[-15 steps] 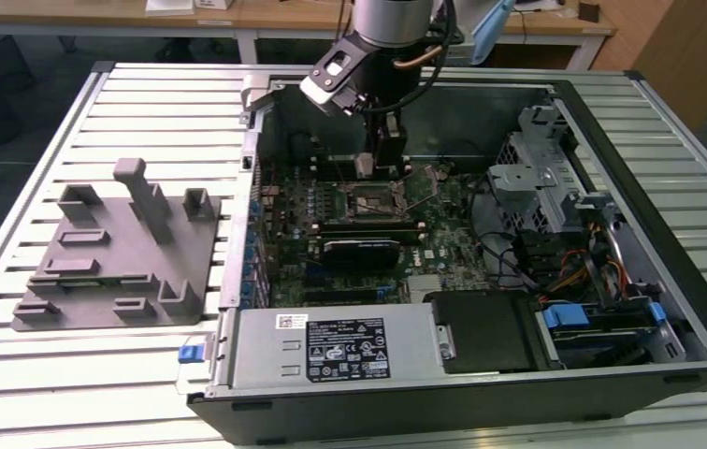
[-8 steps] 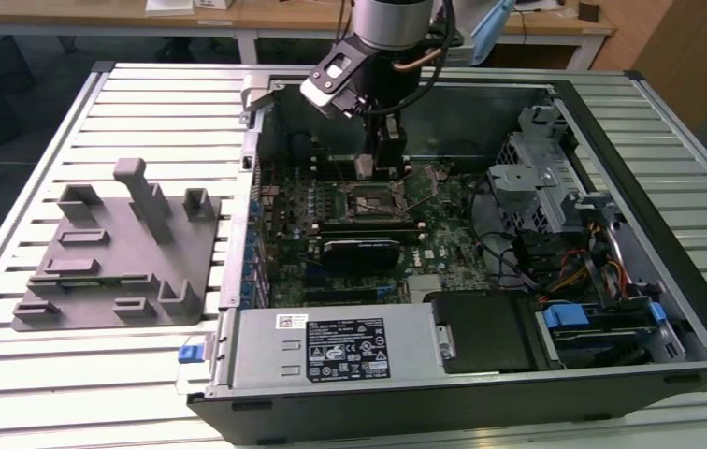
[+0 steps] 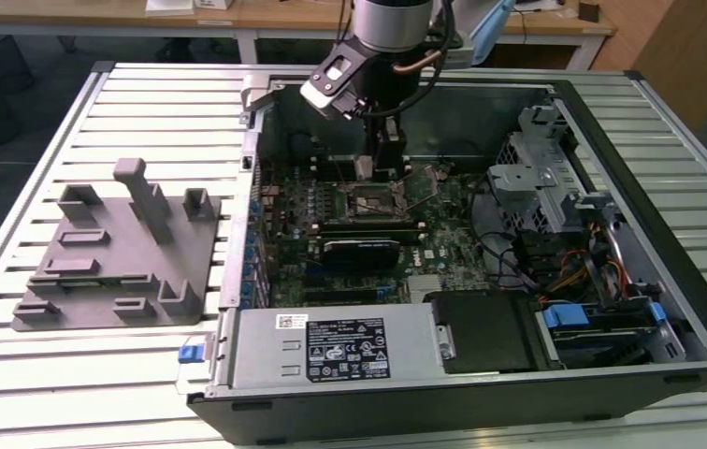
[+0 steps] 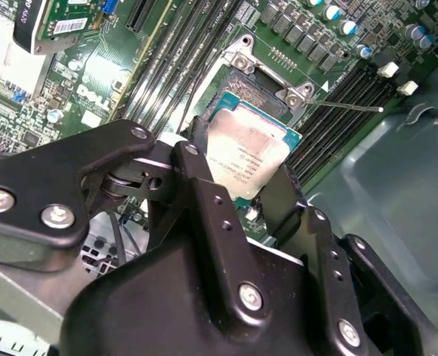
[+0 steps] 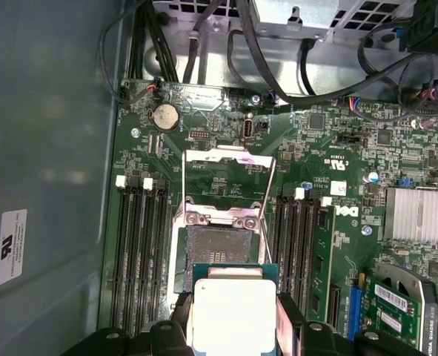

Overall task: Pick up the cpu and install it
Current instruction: 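Place the cpu into insertion slot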

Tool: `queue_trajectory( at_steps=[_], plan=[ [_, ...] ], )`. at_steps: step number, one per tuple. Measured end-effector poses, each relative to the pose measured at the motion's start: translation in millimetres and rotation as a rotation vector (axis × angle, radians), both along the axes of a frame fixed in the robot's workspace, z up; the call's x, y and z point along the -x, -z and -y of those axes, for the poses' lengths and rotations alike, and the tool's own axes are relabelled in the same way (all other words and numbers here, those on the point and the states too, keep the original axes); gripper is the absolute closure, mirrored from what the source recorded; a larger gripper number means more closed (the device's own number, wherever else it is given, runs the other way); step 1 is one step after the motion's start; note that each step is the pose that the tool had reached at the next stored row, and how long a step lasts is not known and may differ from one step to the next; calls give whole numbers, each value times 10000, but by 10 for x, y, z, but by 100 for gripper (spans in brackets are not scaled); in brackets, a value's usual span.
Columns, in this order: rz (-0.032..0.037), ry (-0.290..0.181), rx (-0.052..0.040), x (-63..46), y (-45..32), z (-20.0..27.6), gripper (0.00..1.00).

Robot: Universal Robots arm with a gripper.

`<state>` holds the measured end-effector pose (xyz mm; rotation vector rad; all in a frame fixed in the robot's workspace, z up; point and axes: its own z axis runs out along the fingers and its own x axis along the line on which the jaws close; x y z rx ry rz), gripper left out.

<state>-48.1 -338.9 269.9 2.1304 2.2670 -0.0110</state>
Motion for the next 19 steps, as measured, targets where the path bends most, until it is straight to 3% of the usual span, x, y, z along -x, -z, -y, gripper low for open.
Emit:
queue_trajectory(
  at_steps=[19],
  plan=[
    [0, 0, 1, 0, 53, -2, 47]
  ],
)
